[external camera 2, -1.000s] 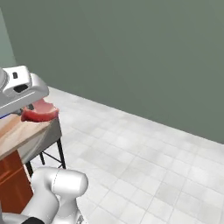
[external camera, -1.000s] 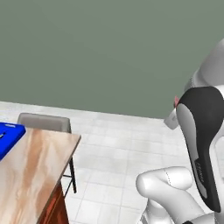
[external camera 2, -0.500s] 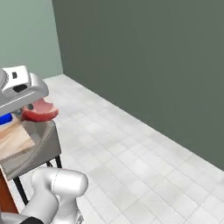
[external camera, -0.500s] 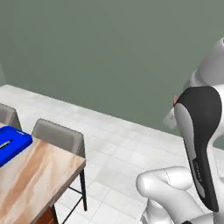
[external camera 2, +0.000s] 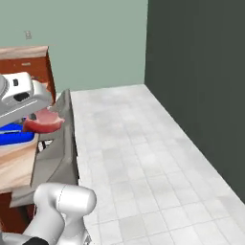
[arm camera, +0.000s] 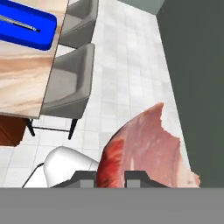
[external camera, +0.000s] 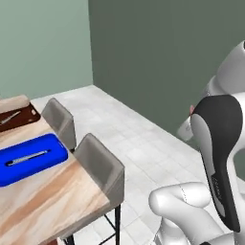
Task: Gather the sweet potatos from the fridge and place them on a tray on the dining counter. Then gather the steaks from the fridge and place them on the other tray.
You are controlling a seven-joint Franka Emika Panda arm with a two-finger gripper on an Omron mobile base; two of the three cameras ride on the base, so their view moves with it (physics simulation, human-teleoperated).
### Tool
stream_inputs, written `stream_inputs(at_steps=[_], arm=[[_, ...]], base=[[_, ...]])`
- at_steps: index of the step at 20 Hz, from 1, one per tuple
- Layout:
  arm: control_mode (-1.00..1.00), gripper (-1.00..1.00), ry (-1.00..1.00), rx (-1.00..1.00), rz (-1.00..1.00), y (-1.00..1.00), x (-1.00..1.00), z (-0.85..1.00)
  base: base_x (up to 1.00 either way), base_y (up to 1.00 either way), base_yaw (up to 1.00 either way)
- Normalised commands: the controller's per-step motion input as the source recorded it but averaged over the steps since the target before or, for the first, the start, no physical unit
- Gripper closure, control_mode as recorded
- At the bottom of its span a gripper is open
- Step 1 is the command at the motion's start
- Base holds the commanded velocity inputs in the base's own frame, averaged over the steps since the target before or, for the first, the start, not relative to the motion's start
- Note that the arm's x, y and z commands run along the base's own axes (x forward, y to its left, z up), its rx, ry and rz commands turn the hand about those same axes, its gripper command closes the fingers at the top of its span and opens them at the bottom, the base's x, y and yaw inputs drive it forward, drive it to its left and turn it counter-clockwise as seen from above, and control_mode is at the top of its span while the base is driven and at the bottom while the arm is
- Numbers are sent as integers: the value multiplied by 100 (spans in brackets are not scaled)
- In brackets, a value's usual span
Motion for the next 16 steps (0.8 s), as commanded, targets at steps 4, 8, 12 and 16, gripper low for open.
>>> stream_inputs(at_steps=[4,8,12,16], arm=[[100,100,0,0,0,0,0,0],[100,100,0,0,0,0,0,0],[100,100,0,0,0,0,0,0],[100,100,0,0,0,0,0,0]], base=[[82,-63,62],[58,-91,54],[58,-84,57],[61,-76,58]])
